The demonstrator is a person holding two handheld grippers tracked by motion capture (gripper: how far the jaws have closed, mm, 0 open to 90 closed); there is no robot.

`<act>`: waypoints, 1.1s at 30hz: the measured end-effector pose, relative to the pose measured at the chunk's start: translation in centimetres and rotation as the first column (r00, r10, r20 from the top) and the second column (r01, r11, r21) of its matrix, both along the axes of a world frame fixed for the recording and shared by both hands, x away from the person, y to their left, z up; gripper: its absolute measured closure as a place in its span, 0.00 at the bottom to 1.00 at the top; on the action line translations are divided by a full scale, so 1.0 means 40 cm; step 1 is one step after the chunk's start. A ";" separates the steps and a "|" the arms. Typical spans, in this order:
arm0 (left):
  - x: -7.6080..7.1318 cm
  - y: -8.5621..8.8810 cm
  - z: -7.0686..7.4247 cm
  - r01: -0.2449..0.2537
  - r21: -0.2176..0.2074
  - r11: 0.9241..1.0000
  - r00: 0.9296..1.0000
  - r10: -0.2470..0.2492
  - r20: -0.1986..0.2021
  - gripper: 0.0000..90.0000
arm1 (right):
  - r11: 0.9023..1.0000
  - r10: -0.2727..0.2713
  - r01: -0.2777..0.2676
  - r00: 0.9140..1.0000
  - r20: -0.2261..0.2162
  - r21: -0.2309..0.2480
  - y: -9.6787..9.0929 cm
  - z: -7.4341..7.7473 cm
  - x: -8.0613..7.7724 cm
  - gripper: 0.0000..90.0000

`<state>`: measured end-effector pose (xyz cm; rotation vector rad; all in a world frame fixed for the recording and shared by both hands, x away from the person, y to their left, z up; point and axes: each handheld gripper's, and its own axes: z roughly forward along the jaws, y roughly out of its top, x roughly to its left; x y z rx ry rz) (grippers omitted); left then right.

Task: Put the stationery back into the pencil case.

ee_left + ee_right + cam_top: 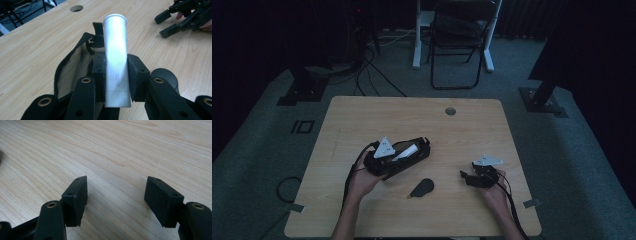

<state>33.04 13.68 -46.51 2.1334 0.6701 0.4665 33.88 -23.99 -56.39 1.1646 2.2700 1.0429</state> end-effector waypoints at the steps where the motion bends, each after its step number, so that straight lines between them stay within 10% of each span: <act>1: 0.003 0.001 -0.001 -0.003 0.002 1.000 1.000 0.003 -0.002 0.79 | 1.000 0.000 0.000 1.000 0.000 0.000 0.000 0.000 0.000 0.39; 33: 0.053 0.013 -0.018 -0.056 0.010 0.998 0.997 0.056 -0.044 0.79 | 1.000 0.000 0.000 1.000 0.000 0.000 0.000 0.000 0.000 0.39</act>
